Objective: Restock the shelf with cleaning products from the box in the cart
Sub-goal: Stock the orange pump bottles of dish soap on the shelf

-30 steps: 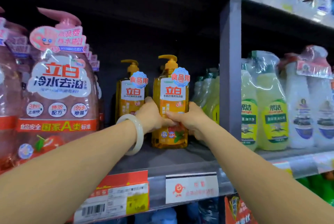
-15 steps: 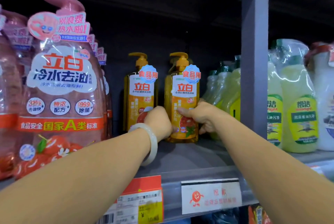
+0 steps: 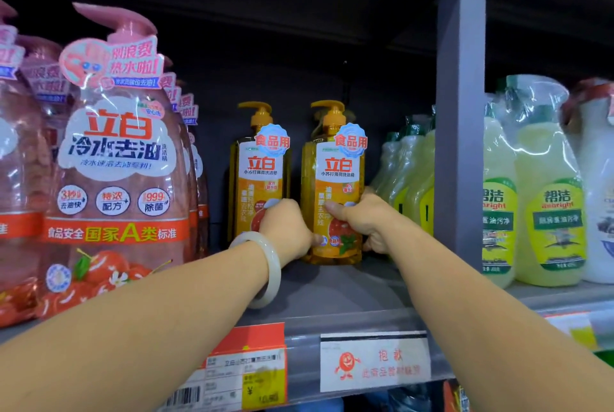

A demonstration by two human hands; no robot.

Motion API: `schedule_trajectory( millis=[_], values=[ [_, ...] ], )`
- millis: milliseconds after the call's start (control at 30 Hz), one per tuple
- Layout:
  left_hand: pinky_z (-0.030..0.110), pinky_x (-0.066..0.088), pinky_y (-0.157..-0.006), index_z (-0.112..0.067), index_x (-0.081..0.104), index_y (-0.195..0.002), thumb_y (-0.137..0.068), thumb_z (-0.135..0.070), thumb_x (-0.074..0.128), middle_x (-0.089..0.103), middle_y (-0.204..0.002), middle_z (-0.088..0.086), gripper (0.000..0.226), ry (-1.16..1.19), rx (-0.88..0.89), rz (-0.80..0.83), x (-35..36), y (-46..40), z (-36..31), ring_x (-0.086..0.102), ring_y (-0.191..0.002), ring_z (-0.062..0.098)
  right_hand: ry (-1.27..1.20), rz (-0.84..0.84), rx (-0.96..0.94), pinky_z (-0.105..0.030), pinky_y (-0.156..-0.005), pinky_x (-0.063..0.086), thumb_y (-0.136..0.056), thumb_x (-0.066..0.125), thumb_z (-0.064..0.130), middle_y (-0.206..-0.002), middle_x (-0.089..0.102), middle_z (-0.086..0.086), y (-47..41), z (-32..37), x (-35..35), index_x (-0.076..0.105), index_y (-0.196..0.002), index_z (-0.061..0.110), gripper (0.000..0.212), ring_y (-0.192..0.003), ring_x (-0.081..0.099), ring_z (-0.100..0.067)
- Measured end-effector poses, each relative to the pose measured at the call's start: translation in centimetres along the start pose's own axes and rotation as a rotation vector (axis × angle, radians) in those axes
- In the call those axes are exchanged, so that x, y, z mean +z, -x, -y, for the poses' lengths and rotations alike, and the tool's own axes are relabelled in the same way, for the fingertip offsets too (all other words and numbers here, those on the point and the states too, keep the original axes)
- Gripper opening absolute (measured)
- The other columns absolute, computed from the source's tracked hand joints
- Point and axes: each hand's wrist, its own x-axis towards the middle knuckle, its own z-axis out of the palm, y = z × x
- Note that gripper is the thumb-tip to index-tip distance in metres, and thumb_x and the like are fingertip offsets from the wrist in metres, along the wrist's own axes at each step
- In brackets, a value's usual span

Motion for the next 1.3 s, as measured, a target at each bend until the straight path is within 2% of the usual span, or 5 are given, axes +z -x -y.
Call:
schedule_trajectory(
  millis=[233, 500, 633, 867, 1300],
  values=[
    [0.042, 0.055, -0.088, -0.008, 0.053, -0.112, -0.077, -0.024, 0.077, 0.062, -0.11, 0.011, 0.045, 0.039, -0.003, 0.018, -0.4, 0.9, -0.2, 0.064, -0.1, 0.028, -0.024, -0.02, -0.014, -0.045, -0.089, 0.049, -0.081, 0.073, 0.03, -0.125, 0.059, -0.009, -0.7, -0.4, 0.3, 0.039, -0.13, 0.013, 0.062, -0.112, 0.059, -0.031],
    [0.034, 0.044, -0.098, -0.006, 0.046, -0.132, -0.081, -0.036, 0.071, 0.055, -0.128, 0.009, 0.064, -0.087, -0.002, 0.101, -3.0, 3.4, -0.8, 0.053, -0.118, 0.025, 0.133, -0.158, -0.066, -0.047, -0.101, 0.045, -0.078, 0.074, 0.036, -0.135, 0.049, -0.014, 0.7, 0.7, 0.0, 0.033, -0.137, 0.009, 0.077, -0.122, 0.051, -0.032],
    [0.032, 0.047, -0.093, -0.006, 0.055, -0.121, -0.08, -0.031, 0.073, 0.06, -0.116, 0.007, 0.052, -0.16, 0.129, -0.022, -5.4, 6.4, -0.9, 0.058, -0.109, 0.024, 0.417, -0.215, -0.281, -0.045, -0.107, 0.037, -0.083, 0.068, 0.038, -0.14, 0.033, -0.018, 5.6, 3.7, 0.0, 0.026, -0.142, 0.007, 0.079, -0.128, 0.039, -0.036],
    [0.037, 0.048, -0.087, -0.005, 0.062, -0.104, -0.083, -0.024, 0.065, 0.066, -0.106, 0.015, 0.028, -0.355, 0.303, -0.286, -14.3, 16.9, 2.2, 0.06, -0.102, 0.032, 0.631, 0.023, -0.681, -0.037, -0.099, 0.036, -0.083, 0.067, 0.031, -0.136, 0.042, -0.022, 18.1, 8.7, 6.4, 0.036, -0.135, 0.001, 0.067, -0.126, 0.042, -0.035],
    [0.032, 0.041, -0.091, -0.003, 0.052, -0.128, -0.086, -0.032, 0.066, 0.058, -0.127, 0.008, 0.053, -1.034, -0.554, 0.114, -36.5, 50.8, 23.3, 0.053, -0.117, 0.033, 0.962, 0.879, -1.018, -0.038, -0.096, 0.043, -0.084, 0.066, 0.034, -0.131, 0.048, -0.023, 52.0, 8.6, 33.5, 0.043, -0.128, 0.003, 0.059, -0.12, 0.049, -0.039]
  ],
)
